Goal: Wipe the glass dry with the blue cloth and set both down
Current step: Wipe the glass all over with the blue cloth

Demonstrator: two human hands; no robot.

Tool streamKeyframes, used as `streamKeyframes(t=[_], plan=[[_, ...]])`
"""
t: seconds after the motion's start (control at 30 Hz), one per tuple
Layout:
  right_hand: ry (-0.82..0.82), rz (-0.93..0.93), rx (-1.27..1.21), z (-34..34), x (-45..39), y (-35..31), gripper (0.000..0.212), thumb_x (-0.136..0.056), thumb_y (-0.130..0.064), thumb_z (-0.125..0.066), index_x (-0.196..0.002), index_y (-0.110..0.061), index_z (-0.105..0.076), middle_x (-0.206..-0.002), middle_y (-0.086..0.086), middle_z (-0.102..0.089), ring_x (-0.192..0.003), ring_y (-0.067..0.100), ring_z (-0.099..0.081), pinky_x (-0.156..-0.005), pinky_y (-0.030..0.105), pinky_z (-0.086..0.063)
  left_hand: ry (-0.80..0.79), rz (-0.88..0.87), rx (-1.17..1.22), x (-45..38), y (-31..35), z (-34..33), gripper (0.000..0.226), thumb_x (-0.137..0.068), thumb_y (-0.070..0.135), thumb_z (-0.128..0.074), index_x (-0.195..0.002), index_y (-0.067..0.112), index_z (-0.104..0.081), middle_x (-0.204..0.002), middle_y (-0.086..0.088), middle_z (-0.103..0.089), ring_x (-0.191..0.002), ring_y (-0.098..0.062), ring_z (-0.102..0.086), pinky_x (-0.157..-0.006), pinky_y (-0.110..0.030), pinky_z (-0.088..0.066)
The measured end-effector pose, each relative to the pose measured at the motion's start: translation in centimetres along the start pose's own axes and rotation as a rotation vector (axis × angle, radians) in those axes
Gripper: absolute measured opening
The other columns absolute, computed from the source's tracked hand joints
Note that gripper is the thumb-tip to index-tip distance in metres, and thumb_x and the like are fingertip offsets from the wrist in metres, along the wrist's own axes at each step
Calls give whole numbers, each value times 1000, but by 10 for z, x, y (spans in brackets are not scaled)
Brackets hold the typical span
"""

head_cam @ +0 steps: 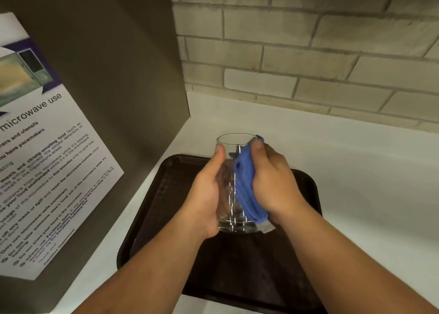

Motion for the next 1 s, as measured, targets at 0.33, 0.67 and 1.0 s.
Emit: streamKeyframes(t=[0.33,0.67,1.0], plan=[[-131,162,349,-23,34,3,45,-102,-43,-38,-129,-9,-47,-114,4,-60,-99,13,-62,-79,18,-52,115,45,47,-24,4,20,81,-85,84,-53,-97,12,-88,-89,-13,-86,-84,-27,-84,-70,-35,-65],[-194,-130,34,-18,20,19,51,-102,-52,-30,-111,-17,-66,-95,12,-75,-86,20,-73,-86,44,-58,144,6,9,-17,9,19,88,-85,86,-50,-130,13,-74,-120,-15,-82,-110,-35,-79,-97,-50,-59],[12,20,53,-4,-12,-15,43,-103,-48,-34,-93,-14,-58,-81,6,-67,-71,10,-66,-68,26,-53,24,-19,10,-9,8,8,75,-83,77,-53,-123,20,-80,-124,-16,-81,-115,-33,-77,-97,-47,-58]])
Point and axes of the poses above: each hand's wrist, its own x-axis away from the middle knuckle, its own z-axis out of the back of the hand, y = z × x, the point moved 7 cm from there along -x, towards the middle knuckle
